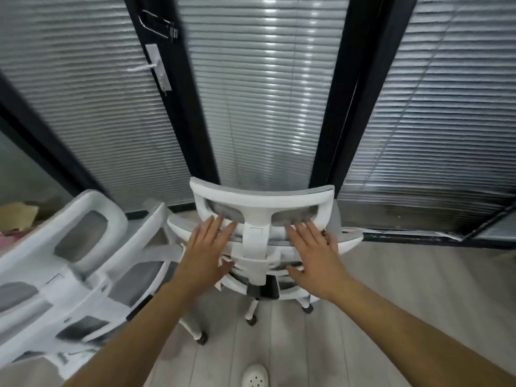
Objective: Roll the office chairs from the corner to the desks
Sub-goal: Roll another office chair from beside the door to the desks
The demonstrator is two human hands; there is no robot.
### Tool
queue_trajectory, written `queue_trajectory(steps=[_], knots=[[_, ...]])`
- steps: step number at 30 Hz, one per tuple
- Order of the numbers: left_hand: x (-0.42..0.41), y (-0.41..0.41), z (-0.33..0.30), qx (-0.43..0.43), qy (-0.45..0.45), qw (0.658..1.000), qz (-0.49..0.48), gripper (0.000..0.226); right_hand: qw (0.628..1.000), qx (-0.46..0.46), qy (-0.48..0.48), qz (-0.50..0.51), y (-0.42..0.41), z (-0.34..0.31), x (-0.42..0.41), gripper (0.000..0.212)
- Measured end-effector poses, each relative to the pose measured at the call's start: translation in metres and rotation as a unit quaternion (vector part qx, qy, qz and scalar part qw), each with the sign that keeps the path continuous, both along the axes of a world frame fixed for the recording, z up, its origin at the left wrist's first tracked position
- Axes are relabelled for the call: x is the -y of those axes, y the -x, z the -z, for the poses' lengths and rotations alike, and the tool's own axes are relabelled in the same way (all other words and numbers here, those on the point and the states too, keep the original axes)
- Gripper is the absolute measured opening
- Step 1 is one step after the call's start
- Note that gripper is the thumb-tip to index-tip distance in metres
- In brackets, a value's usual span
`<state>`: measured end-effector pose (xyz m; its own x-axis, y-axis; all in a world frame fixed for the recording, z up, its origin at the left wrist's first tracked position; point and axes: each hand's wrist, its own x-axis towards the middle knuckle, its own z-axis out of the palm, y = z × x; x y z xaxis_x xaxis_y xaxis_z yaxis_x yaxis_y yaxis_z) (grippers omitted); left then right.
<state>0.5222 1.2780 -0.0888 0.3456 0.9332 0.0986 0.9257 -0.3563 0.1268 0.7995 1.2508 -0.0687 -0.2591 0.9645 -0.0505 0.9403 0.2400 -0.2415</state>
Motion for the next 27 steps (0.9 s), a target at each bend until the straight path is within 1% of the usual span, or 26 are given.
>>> queue_trajectory(steps=[2,6,9,14,17,20,24,27], knots=[[-0.013,0.008,0.008,-0.010,-0.002,1.000,0.019,0.093,0.999,0.021,-0.036,0.011,0.004,0.013,-0.007,0.090],[-0.025,0.005,0.010,0.017,-0.004,0.999,0.032,0.106,0.997,0.024,-0.072,0.031,0.007,0.021,-0.010,0.087],[-0.020,-0.003,0.011,0.029,-0.015,0.999,0.022,0.105,0.995,0.020,-0.086,0.037,0.008,0.023,-0.006,0.087],[-0.007,-0.014,0.011,0.017,-0.017,1.000,0.004,0.105,0.995,0.023,-0.087,0.035,0.000,0.023,0.007,0.087],[0.010,-0.033,0.004,-0.004,0.002,1.000,-0.008,0.107,0.996,0.028,-0.074,0.033,-0.015,0.019,0.022,0.090],[0.032,-0.055,-0.001,-0.044,0.014,0.999,-0.015,0.107,0.996,0.025,-0.072,0.038,-0.035,0.020,0.044,0.089],[0.063,-0.086,-0.004,-0.090,0.052,0.995,0.012,0.095,0.995,0.028,-0.086,0.031,-0.072,0.024,0.082,0.090],[0.088,-0.117,-0.007,-0.097,0.069,0.992,0.029,0.091,0.993,0.029,-0.100,0.047,-0.100,0.029,0.112,0.088]])
